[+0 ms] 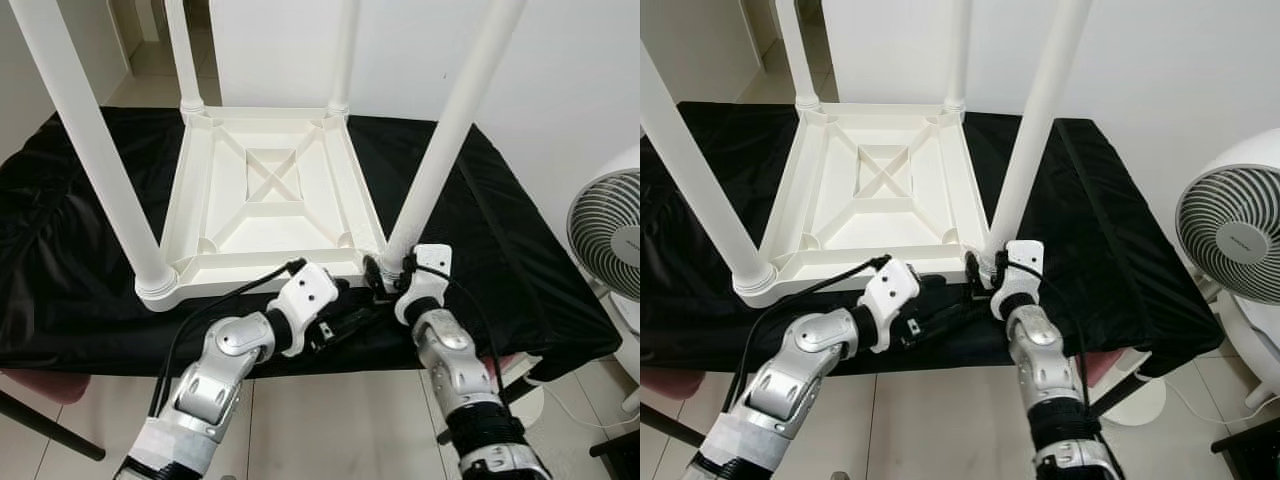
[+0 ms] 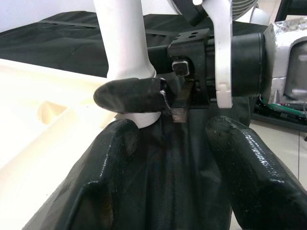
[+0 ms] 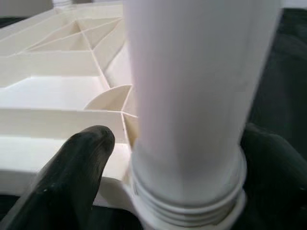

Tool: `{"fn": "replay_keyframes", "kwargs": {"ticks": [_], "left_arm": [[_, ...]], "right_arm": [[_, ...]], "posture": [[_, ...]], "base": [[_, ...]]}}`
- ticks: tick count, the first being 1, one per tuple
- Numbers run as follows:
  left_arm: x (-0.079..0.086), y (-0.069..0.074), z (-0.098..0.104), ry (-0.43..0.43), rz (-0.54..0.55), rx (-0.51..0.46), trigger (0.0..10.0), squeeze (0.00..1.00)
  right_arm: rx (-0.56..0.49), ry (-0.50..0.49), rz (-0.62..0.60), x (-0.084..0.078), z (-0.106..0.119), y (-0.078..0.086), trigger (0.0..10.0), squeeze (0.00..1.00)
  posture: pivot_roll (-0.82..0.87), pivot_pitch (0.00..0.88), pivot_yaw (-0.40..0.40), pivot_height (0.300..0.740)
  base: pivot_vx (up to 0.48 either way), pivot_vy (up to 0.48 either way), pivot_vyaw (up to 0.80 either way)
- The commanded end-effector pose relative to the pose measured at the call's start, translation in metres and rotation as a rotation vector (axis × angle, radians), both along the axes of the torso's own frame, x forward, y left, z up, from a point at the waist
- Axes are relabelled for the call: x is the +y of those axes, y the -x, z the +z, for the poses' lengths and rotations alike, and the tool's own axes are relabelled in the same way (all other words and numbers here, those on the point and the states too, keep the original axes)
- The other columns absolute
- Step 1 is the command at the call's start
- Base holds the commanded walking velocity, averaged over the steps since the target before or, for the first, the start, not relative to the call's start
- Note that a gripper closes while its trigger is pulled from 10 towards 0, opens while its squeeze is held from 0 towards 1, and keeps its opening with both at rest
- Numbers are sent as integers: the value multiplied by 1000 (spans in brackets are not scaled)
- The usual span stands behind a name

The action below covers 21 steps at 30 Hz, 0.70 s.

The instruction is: Building children table

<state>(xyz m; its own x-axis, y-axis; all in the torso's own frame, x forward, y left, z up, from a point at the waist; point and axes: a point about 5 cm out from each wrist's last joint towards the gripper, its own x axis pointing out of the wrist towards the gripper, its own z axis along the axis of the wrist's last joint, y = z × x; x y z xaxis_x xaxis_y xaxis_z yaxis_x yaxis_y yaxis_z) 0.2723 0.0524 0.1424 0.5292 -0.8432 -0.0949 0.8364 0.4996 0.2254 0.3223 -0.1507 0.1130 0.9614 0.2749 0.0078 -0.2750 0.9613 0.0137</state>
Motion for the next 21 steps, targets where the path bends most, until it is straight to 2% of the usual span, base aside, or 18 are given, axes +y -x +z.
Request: {"fn": "replay_keyframes", "kwargs": {"ticks": [1,4,6,8,14,15,21], "left_arm": [[1,-2,0,5,44,-3,10000,0],[1,-3,0,4,44,-4,10000,0],[0,-3,0,2,42,-7,10000,0],[1,-3,0,1,40,-9,10000,0],[2,-5,2,-2,42,-16,10000,0],[2,-5,3,-4,44,-21,10000,0],[5,-6,4,-5,53,-26,10000,0]], "right_arm": [[-15,3,30,-3,5,0,10000,0],[-26,28,63,-11,10,-2,10000,0],[-46,86,139,-21,18,-7,10000,0],[-50,113,177,-23,21,-10,10000,0],[-36,158,283,-19,24,-18,10000,0],[-19,183,354,-14,22,-21,10000,0],[-15,224,407,-8,18,-22,10000,0]], "posture": [[84,4,-36,740],[85,0,-36,740],[88,0,-35,740],[91,0,-34,740],[106,0,-35,740],[117,0,-39,740],[129,0,-37,740]], "base": [[0,0,0],[0,0,0],[0,0,0],[0,0,0],[0,0,0],[0,0,0],[0,0,0]]}}
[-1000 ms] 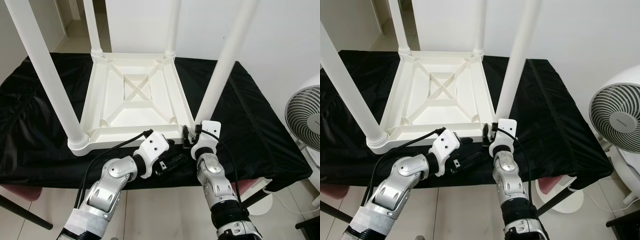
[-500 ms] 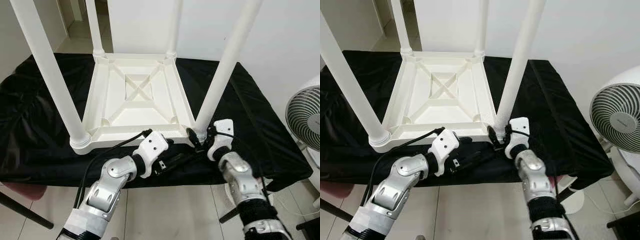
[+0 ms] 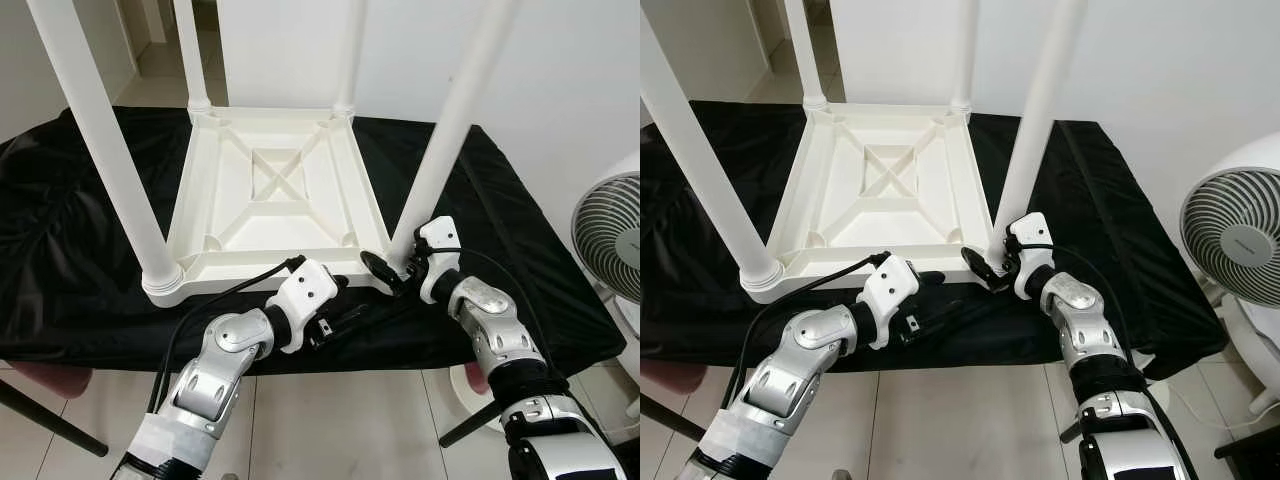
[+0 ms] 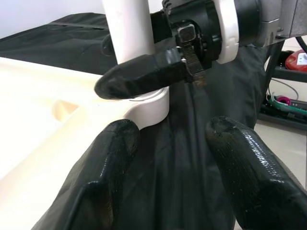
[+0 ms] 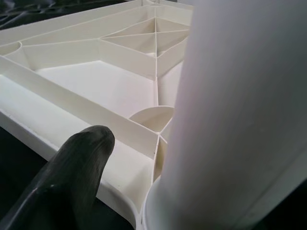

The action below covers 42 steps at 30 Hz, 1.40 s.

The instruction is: Building children table

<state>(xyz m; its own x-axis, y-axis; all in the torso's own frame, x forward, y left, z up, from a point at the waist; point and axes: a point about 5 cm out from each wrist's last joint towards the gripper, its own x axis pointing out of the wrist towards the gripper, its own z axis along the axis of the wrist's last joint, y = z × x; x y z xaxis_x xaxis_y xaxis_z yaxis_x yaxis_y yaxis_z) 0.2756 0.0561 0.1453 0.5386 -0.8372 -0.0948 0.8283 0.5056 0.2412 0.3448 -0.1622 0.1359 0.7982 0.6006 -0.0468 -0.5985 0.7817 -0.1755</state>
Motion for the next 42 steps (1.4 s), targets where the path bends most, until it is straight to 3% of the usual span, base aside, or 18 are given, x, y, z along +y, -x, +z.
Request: {"fn": "replay_keyframes", "kwargs": {"ticks": [1,5,6,8,9,20,25,33,36,38,41,42], "left_arm": [[2,-2,1,4,45,-13,10000,0],[2,-3,1,2,47,-14,10000,0],[2,-3,2,0,47,-15,10000,0],[2,-3,2,0,47,-15,10000,0],[2,-4,2,-1,47,-17,10000,0],[4,-1,1,-3,50,-13,10000,0],[3,1,-3,-15,30,-5,10000,0],[3,0,-4,-28,27,-7,10000,0],[3,-2,-4,-30,39,-13,10000,0],[3,-5,-4,-28,66,-23,10000,0],[3,-6,-4,-27,76,-29,10000,0],[3,-10,-4,-18,102,-30,10000,0]], "right_arm": [[13,43,39,5,-5,0,10000,0],[15,44,52,7,-6,-1,10000,0],[20,43,59,10,-6,-3,8353,0],[20,43,59,10,-6,-3,8353,0],[25,40,64,11,-7,-4,0,0],[37,11,7,3,-16,0,0,0],[6,-45,-109,6,-21,7,0,0],[-10,-111,-192,13,-22,11,0,0],[-6,-141,-266,19,-24,13,0,0],[10,-206,-395,24,-26,15,0,0],[21,-234,-452,25,-26,15,0,0],[45,-282,-529,32,-28,18,0,0]], "posture": [[129,0,-37,740],[131,0,-35,740],[132,0,-33,740],[132,0,-33,740],[133,0,-33,740],[129,0,-30,740],[116,0,-27,740],[103,2,-23,740],[98,4,-22,740],[94,7,-29,740],[94,7,-29,740],[90,11,-35,740]], "base": [[0,0,0],[0,0,0],[0,0,0],[0,0,0],[0,0,0],[0,0,0],[0,0,0],[0,0,0],[0,0,0],[0,0,0],[0,0,0],[0,0,0]]}}
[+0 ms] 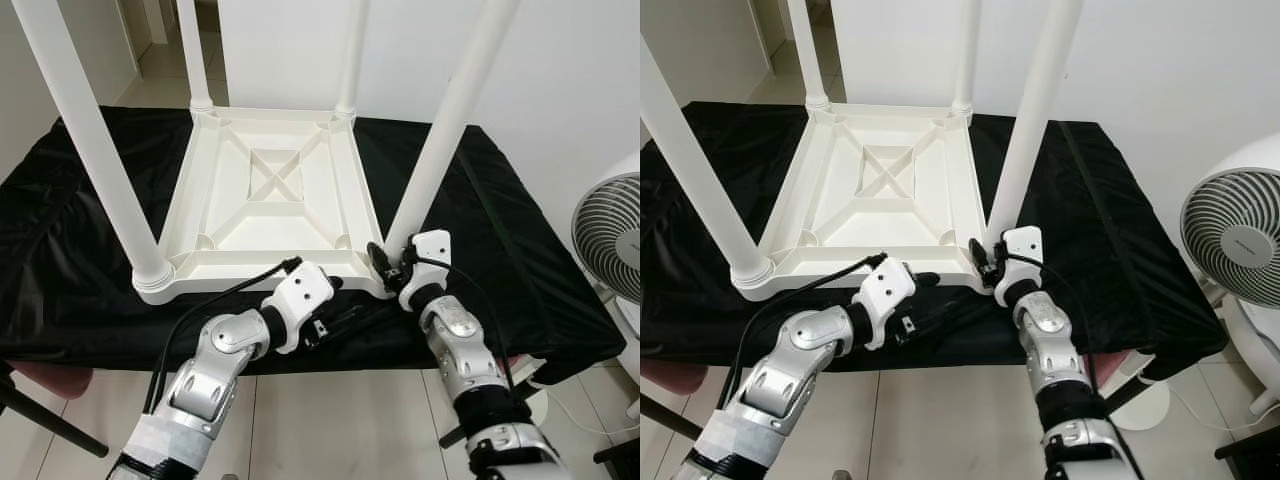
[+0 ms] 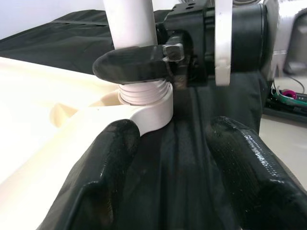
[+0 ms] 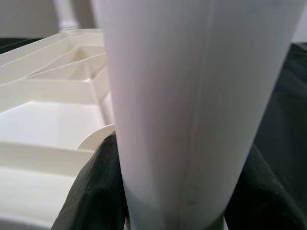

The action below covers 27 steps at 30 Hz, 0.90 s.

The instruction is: Building children table

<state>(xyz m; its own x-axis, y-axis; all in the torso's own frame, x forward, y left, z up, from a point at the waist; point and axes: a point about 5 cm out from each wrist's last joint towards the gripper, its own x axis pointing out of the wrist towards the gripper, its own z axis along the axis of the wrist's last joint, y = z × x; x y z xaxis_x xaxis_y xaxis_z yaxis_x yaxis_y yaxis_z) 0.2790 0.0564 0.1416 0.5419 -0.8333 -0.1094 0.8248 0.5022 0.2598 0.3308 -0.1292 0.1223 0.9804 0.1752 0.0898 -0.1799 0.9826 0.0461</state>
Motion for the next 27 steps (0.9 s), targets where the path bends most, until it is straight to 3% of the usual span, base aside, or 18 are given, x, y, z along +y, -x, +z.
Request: {"fn": "replay_keyframes", "kwargs": {"ticks": [1,9,17,19,21,22,23,24,27], "left_arm": [[3,-7,-1,11,107,-15,10000,0],[1,-17,0,31,156,-21,10000,0],[6,-27,1,51,244,-36,10000,0],[12,-35,6,67,288,-57,10000,0],[15,-38,9,78,302,-58,10000,0],[17,-40,11,90,311,-60,10000,0],[17,-40,11,90,311,-60,10000,0],[19,-41,12,97,320,-63,10000,0],[21,-43,14,115,337,-61,10000,0]], "right_arm": [[85,-59,-73,1,-15,5,0,0],[105,-102,-170,10,-16,7,0,0],[121,-73,-177,14,-16,7,0,0],[131,-41,-213,7,-17,5,10000,0],[130,-34,-223,5,-17,4,10000,0],[118,-45,-227,2,-15,4,10000,831],[118,-45,-227,2,-15,4,10000,831],[103,-49,-228,0,-13,4,10000,1000],[72,-62,-226,-3,-9,5,10000,1000]], "posture": [[90,11,-35,740],[84,14,-46,740],[78,16,-48,740],[81,19,-48,740],[81,19,-46,740],[83,19,-45,740],[83,19,-45,740],[82,19,-44,740],[81,20,-43,740]], "base": [[0,0,0],[0,0,0],[0,0,0],[0,0,0],[0,0,0],[0,0,0],[0,0,0],[0,0,0],[0,0,0]]}}
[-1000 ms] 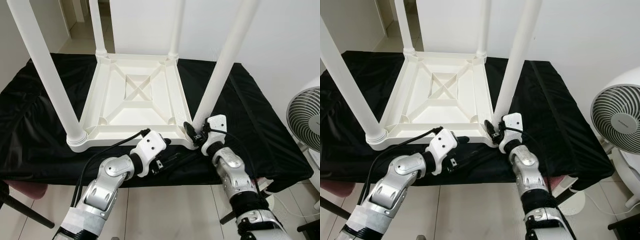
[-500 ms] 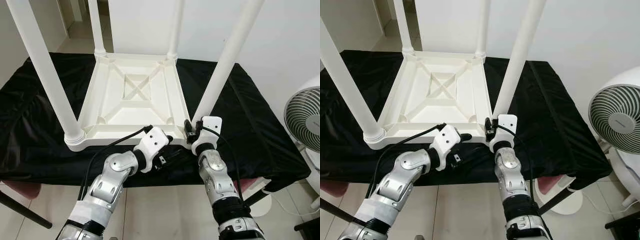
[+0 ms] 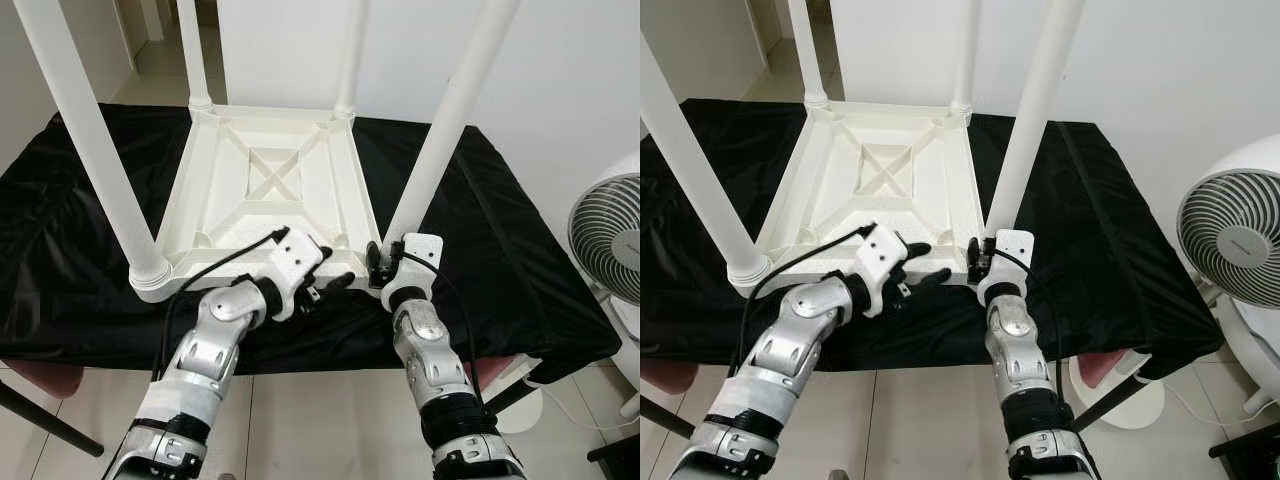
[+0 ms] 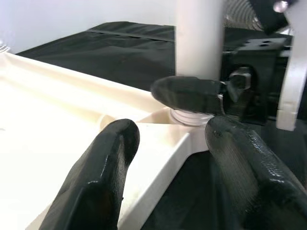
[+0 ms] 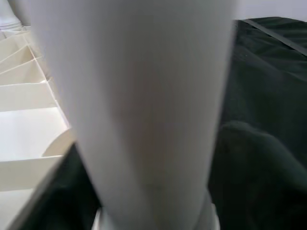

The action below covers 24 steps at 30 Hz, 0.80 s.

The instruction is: Building children table

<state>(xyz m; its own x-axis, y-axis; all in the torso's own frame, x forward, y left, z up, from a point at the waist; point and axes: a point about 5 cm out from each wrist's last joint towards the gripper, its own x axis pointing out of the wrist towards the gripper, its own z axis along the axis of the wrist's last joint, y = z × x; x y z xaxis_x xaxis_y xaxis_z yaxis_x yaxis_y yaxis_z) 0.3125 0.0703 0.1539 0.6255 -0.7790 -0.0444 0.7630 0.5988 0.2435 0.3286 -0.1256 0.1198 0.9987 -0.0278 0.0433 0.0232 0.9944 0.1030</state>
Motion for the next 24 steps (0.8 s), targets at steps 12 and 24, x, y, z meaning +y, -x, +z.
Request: {"fn": "replay_keyframes", "kwargs": {"ticks": [12,24], "left_arm": [[11,-10,-1,88,284,-18,10000,0],[32,-28,-11,76,497,59,10000,0]], "right_arm": [[-87,24,3,-15,-2,23,10000,0],[-171,91,87,-27,0,62,10000,0]], "posture": [[77,18,-45,740],[58,20,-37,740]], "base": [[0,0,0],[0,0,0]]}}
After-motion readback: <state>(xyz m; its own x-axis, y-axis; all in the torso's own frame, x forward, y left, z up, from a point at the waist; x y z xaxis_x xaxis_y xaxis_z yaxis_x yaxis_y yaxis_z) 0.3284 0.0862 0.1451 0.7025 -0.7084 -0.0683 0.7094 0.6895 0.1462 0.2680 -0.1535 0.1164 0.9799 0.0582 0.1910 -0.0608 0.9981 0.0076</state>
